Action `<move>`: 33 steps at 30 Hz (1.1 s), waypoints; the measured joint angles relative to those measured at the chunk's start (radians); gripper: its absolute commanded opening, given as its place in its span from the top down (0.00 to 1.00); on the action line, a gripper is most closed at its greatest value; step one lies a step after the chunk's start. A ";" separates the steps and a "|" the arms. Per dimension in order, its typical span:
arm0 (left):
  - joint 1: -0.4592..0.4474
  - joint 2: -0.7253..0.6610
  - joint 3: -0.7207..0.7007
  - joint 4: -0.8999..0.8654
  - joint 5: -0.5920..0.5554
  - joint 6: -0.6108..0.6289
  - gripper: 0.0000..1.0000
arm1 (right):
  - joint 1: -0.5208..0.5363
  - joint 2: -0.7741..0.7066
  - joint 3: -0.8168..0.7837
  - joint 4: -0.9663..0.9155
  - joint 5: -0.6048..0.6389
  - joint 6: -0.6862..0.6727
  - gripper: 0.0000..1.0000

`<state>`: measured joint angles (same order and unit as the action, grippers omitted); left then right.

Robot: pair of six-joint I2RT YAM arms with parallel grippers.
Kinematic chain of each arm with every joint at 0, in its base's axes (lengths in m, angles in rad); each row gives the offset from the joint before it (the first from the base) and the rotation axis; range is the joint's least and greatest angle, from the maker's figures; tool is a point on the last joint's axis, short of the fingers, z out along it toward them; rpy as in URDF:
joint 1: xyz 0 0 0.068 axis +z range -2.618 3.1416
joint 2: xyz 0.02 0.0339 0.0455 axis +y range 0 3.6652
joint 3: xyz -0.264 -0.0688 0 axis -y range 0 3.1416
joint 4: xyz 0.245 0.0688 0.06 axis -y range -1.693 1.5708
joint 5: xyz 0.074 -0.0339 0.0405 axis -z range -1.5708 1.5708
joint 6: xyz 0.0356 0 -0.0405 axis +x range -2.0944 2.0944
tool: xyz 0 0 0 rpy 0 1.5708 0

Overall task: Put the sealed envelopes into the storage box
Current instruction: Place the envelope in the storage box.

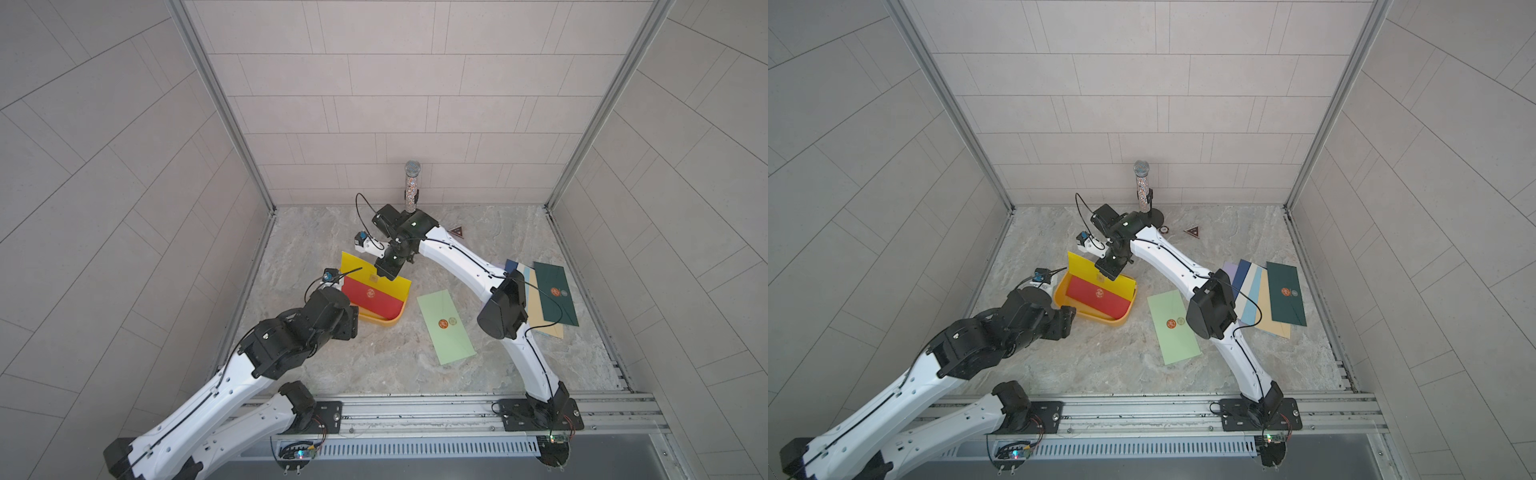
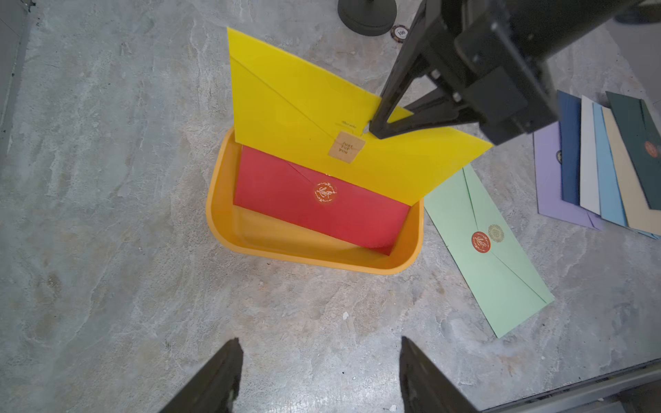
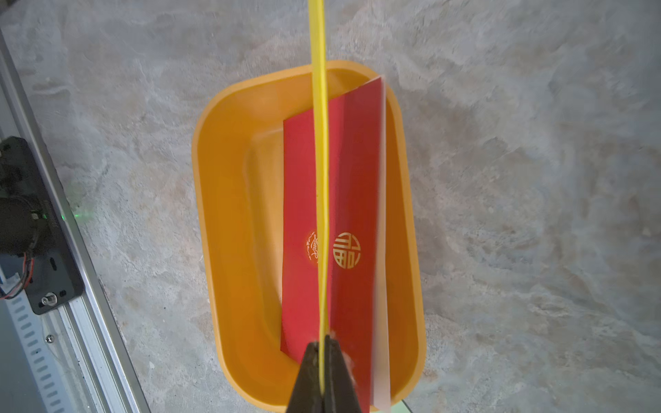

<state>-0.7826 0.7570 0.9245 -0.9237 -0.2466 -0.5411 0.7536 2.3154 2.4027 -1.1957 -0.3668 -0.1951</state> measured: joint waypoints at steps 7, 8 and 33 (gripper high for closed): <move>0.000 -0.004 0.000 0.005 0.001 0.000 0.26 | 0.010 0.008 0.010 -0.031 0.021 -0.026 1.00; 0.000 -0.002 0.000 0.005 0.002 0.000 0.26 | 0.011 0.010 0.011 -0.032 0.023 -0.027 1.00; 0.002 0.016 0.000 0.008 0.010 0.000 0.23 | -0.010 -0.220 -0.253 0.076 0.110 0.143 0.64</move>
<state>-0.7811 0.7734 0.9241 -0.9161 -0.2363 -0.5411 0.7437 2.0953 2.1502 -1.1194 -0.2569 -0.0517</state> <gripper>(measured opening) 0.765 0.347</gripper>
